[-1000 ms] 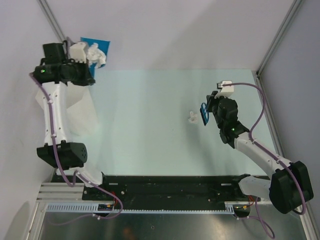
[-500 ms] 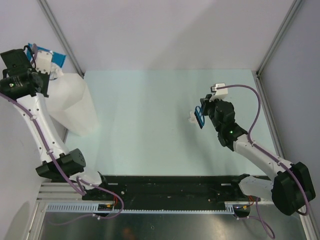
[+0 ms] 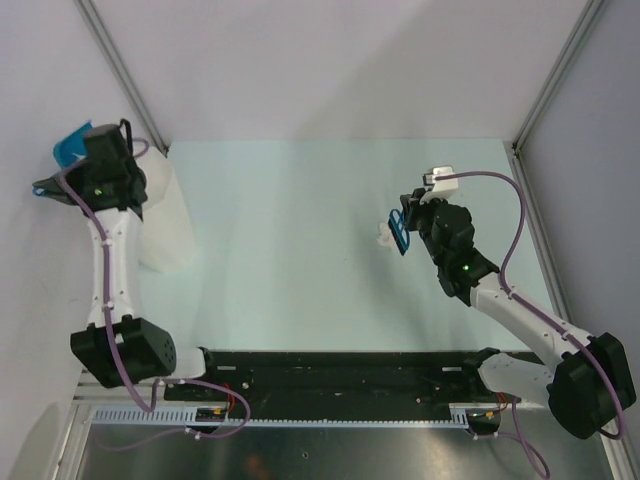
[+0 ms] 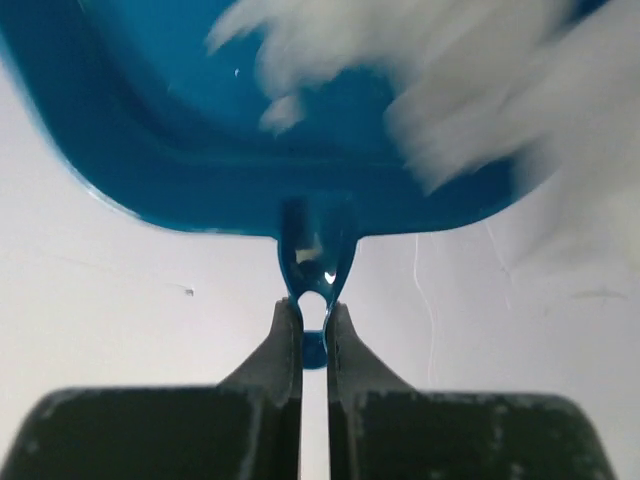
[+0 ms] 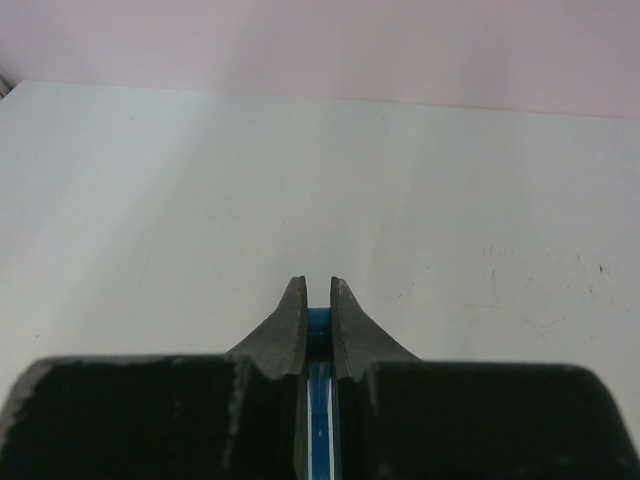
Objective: Sweep away the paper scraps from the table
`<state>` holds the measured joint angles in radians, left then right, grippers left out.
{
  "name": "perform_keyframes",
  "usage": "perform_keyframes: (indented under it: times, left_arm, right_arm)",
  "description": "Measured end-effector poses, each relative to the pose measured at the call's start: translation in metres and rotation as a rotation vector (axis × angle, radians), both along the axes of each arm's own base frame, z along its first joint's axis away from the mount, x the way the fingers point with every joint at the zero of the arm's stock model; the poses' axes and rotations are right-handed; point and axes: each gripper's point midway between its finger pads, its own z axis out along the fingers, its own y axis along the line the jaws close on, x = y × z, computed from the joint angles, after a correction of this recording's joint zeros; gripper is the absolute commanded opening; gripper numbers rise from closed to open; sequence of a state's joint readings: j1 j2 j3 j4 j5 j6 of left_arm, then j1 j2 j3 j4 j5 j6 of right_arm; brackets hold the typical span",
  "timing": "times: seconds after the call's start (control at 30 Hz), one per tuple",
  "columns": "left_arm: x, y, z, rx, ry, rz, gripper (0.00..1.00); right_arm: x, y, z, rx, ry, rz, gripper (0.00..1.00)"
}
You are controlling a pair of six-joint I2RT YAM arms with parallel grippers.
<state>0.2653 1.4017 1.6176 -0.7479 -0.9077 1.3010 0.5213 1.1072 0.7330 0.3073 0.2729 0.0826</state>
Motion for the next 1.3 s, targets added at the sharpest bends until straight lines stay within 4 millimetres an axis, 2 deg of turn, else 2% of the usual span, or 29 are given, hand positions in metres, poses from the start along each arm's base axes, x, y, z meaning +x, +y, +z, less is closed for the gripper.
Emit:
perform_keyframes:
  times: [0.13,0.2,0.47,0.57,0.63,0.7,0.77,0.83,0.93,0.97,1.07,1.13,1.2,1.3]
  left_arm:
    - [0.005,-0.004,-0.003,0.233,0.034,-0.041,0.00]
    - [0.006,-0.005,0.004,0.301,0.016,-0.041,0.00]
    - [-0.010,-0.011,0.081,0.448,-0.208,-0.003,0.00]
    - [-0.014,-0.014,0.108,0.435,-0.305,-0.027,0.00]
    - [-0.011,-0.020,0.118,0.371,-0.354,-0.082,0.00]
    - [-0.007,-0.030,0.124,0.285,-0.426,-0.156,0.00]
    - [-0.004,-0.041,0.122,0.202,-0.481,-0.219,0.00]
    - [0.000,-0.054,0.107,0.096,-0.499,-0.282,0.00]
    - [0.010,-0.072,0.082,-0.046,-0.468,-0.348,0.00]
    - [0.017,-0.083,0.068,-0.122,-0.447,-0.385,0.00]
    - [0.038,-0.132,0.012,-0.361,-0.341,-0.505,0.00]
    - [0.045,-0.174,-0.041,-0.522,-0.212,-0.572,0.00]
    - [0.041,-0.211,-0.093,-0.646,-0.065,-0.613,0.00]
    - [0.023,-0.267,-0.174,-0.816,0.212,-0.632,0.00]
  right_arm:
    - [-0.001,0.001,-0.001,-0.007,0.000,0.002,0.00]
    - [-0.001,0.000,-0.003,-0.009,0.003,0.001,0.00]
    - [0.003,-0.004,0.000,-0.049,-0.026,-0.027,0.00]
    - [0.015,-0.009,-0.001,-0.105,-0.065,-0.071,0.00]
    - [0.028,-0.009,-0.010,-0.155,-0.079,-0.090,0.00]
    - [0.042,-0.008,-0.024,-0.214,-0.090,-0.103,0.00]
    - [0.056,-0.008,-0.042,-0.270,-0.089,-0.115,0.00]
    - [0.070,-0.013,-0.068,-0.333,-0.069,-0.131,0.00]
    - [0.080,-0.020,-0.091,-0.369,-0.039,-0.140,0.00]
    - [0.082,-0.022,-0.098,-0.367,-0.028,-0.136,0.00]
    - [0.085,-0.024,-0.105,-0.325,-0.005,-0.123,0.00]
    - [0.086,-0.024,-0.106,-0.286,0.000,-0.113,0.00]
    - [0.086,-0.021,-0.107,-0.255,0.007,-0.105,0.00]
    - [0.084,-0.015,-0.109,-0.214,0.022,-0.091,0.00]
